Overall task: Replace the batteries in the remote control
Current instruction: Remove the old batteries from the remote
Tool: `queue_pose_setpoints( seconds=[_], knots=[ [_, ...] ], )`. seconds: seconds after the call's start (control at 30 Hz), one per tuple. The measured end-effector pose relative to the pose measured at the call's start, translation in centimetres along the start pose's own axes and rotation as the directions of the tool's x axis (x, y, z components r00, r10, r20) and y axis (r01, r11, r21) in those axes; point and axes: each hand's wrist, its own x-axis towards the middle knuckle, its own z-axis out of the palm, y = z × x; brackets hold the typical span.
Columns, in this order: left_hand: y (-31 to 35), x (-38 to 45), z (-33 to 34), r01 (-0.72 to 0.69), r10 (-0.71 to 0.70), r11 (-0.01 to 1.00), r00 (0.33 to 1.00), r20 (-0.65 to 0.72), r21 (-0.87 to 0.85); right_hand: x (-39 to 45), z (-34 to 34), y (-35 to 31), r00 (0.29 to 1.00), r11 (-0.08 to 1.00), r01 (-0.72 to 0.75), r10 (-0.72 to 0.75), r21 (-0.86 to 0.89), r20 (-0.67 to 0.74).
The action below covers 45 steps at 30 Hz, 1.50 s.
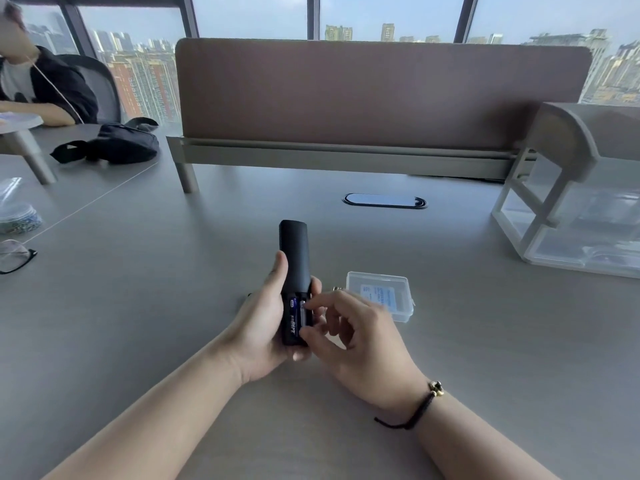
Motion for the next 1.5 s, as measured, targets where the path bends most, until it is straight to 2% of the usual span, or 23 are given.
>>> queue_pose_setpoints(
  seconds=[0.47,0.77,1.0,1.5],
  knots=[
    [-0.5,0.1,0.0,-0.025,0.024,0.979,1.000,0.012,0.203,0.2,-1.2,-0.5,0.989,0.992,0.074,-0.060,-0.103,0.132],
    [-0.8,0.4,-0.7,-0.018,0.017,0.976,1.000,0.005,0.218,0.2,-1.6,-0.7,0.969,0.968,0.182,-0.147,-0.174,0.197],
    [-0.9,0.4,-0.5,0.007,0.001,0.963,1.000,-0.028,0.270,0.2,-1.6,-0.5,0.970,0.982,0.155,-0.130,-0.106,0.207],
    [-1.0,0.1,-0.2,0.008,0.014,0.960,0.997,-0.079,0.279,0.3,-2.0,-0.8,0.966,0.987,0.116,-0.085,-0.114,0.245]
  ],
)
